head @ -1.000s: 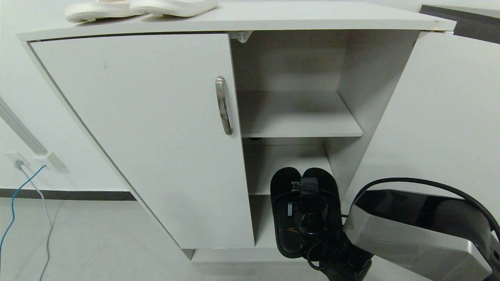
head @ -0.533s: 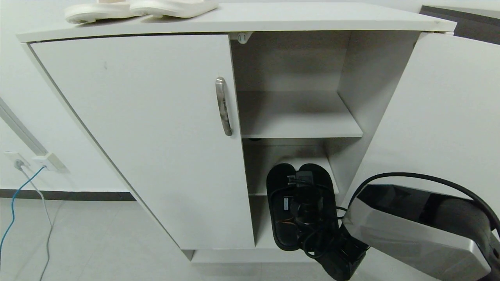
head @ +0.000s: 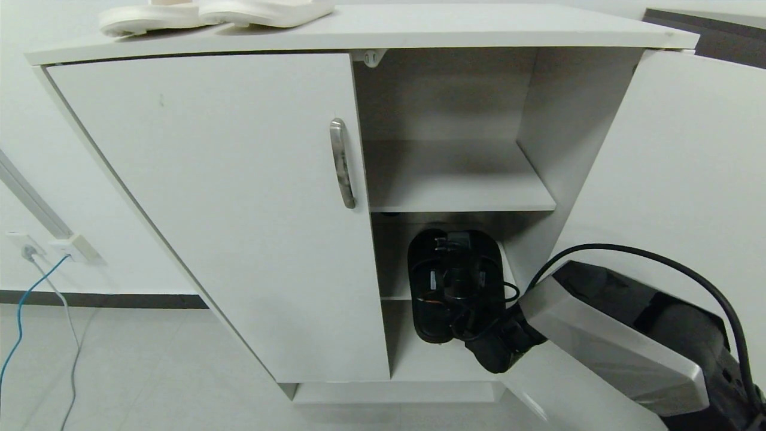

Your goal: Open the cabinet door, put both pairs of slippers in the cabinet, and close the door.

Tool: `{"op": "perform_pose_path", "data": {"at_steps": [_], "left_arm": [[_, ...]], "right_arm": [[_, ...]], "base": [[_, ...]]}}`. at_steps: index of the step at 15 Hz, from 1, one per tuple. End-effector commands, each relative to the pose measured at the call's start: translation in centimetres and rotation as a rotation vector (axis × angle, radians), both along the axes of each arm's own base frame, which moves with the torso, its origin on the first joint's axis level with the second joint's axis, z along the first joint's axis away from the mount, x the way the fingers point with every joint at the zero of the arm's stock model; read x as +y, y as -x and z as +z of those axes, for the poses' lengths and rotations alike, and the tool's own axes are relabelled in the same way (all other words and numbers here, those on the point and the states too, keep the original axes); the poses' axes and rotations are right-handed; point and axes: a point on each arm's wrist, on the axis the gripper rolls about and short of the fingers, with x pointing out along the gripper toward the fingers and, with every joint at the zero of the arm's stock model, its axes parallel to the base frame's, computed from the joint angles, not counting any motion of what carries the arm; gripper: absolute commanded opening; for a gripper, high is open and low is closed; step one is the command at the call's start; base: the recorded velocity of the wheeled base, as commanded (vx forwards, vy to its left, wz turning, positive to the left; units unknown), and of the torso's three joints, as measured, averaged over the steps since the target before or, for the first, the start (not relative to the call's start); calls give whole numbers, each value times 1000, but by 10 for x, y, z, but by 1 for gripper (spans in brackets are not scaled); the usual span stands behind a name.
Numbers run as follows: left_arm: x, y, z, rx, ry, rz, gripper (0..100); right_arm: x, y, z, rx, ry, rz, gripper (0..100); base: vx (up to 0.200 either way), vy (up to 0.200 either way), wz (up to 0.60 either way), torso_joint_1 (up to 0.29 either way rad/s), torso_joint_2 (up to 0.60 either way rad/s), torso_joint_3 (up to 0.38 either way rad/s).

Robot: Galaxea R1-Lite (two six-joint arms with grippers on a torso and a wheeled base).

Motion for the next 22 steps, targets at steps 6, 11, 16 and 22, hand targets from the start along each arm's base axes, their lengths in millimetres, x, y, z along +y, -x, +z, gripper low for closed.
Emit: {"op": "perform_pose_path", "data": {"at_steps": [6, 11, 16, 22], "left_arm": [[0, 0, 0, 1, 0, 1, 0], [0, 0, 0, 1, 0, 1, 0], [0, 0, 0, 1, 0, 1, 0], [0, 0, 0, 0, 0, 1, 0]], "right_arm": [[-6, -44, 9, -6, -15, -18, 0], [-2, -58, 16, 5, -29, -19, 0], [-1, -70, 15, 6, -29, -29, 0], [-7, -75, 11, 18, -20, -43, 100]], "base": [[0, 0, 0, 0, 0, 0], [0, 0, 0, 0, 0, 0], [0, 0, 0, 0, 0, 0], [0, 0, 0, 0, 0, 0]]}}
